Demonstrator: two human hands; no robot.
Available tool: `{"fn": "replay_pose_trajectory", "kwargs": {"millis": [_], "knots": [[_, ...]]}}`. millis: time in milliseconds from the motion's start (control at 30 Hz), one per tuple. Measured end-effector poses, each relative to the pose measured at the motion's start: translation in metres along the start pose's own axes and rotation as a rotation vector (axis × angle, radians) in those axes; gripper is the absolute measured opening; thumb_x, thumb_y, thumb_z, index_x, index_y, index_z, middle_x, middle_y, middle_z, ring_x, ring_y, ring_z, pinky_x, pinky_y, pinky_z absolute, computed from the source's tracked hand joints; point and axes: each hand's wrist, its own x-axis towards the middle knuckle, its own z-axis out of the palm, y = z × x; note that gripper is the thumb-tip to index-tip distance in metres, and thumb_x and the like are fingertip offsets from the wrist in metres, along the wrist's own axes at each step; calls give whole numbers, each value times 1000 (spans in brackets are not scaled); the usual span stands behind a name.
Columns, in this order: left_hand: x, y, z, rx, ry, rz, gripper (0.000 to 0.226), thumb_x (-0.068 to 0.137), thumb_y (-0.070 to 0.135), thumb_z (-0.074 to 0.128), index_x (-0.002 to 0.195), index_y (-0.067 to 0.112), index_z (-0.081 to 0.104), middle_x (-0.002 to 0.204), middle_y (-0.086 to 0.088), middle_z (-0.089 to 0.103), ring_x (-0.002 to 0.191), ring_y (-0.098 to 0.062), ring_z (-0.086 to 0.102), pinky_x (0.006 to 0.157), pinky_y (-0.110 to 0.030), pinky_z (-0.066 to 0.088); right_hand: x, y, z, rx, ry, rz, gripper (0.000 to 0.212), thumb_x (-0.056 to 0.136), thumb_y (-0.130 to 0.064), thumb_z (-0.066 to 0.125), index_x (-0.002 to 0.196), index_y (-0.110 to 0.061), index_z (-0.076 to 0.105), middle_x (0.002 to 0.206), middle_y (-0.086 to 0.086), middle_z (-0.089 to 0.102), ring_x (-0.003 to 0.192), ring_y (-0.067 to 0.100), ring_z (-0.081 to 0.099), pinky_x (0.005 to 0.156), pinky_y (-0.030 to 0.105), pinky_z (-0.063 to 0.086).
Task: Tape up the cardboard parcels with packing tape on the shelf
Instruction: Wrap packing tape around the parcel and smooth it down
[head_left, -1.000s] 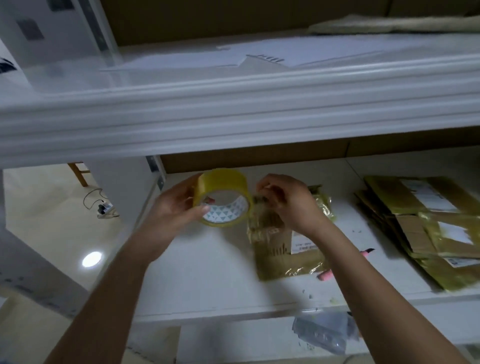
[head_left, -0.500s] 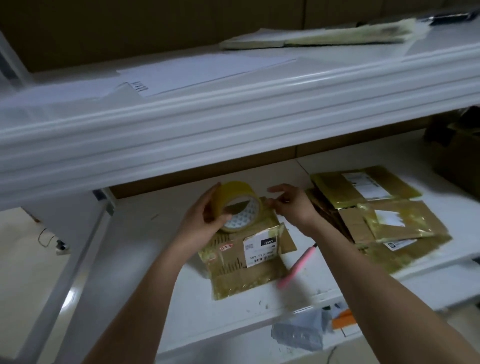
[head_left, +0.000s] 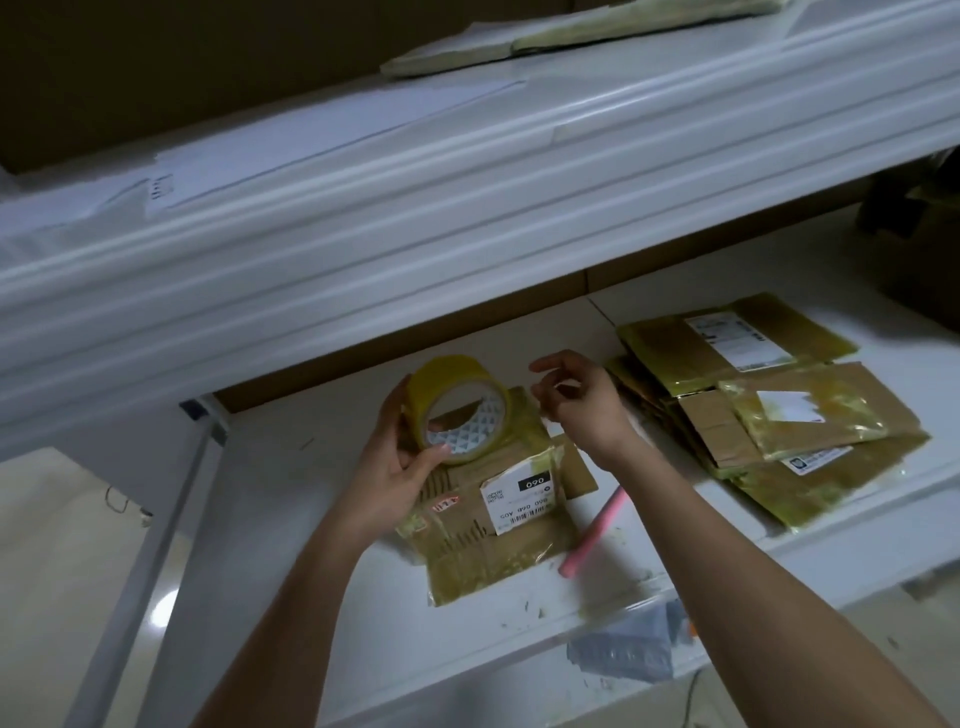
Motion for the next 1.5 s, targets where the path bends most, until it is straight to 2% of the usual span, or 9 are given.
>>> {"fn": "replay_pose_trajectory", "kwargs": {"millis": [200,367,467,767,867,967,1100,1267,1500], "knots": [[6,0,1,39,-63,18,84,91,20,63,146,60,13,117,34,45,104,-17,69,86,-51,58,0,9,-5,81,91,31,24,88,6,61,94,-16,65,76,7,60,60,19,60,66,34,52],[8,-1,2,33,-79,19,83,92,17,61,136,69,14,120,26,48,107,-20,68,86,-53,57,0,18,-9,93,111,89,25,90,6,59,94,-18,65,75,5,61,57,9,60,62,22,52],[12,-4,2,24,-76,18,83,93,15,62,136,69,16,127,15,49,104,-21,69,84,-53,58,-2,27,-6,95,113,136,26,90,7,59,92,-18,65,73,4,61,55,8,60,65,28,53],[12,-5,1,9,-79,40,84,92,11,63,142,59,17,124,29,48,100,-14,71,88,-48,58,-6,35,9,-25,92,203,11,91,-10,67,101,-14,63,82,2,60,69,18,60,55,17,48],[11,-5,0,18,-80,33,85,92,9,63,149,51,15,120,29,50,98,-12,71,88,-46,58,-5,35,-2,-252,103,201,22,80,-34,78,95,-28,62,98,-1,61,79,21,66,70,34,55],[11,-5,0,48,-81,30,85,92,13,64,147,55,13,118,27,51,94,-14,72,85,-47,59,-20,28,-4,-128,216,64,7,91,-30,67,98,-28,67,108,-3,66,96,18,66,86,39,55],[13,-7,-1,73,-62,37,86,91,17,65,147,56,13,129,13,54,93,-13,73,85,-47,59,-55,18,13,46,-175,93,65,90,-60,45,146,-28,42,137,-14,53,125,2,50,105,21,38],[10,-7,1,81,-33,27,87,91,16,66,149,55,13,117,20,58,86,-14,74,79,-46,60,-49,15,5,-188,-305,14,104,73,-46,80,155,-25,19,158,-13,22,141,2,28,116,22,26],[1,-5,15,-215,120,26,71,84,-1,70,130,45,42,101,1,73,95,-18,72,78,-35,60,-45,27,10,-389,-287,-139,104,71,-23,85,155,-14,23,163,2,11,149,14,13,120,34,24]]}}
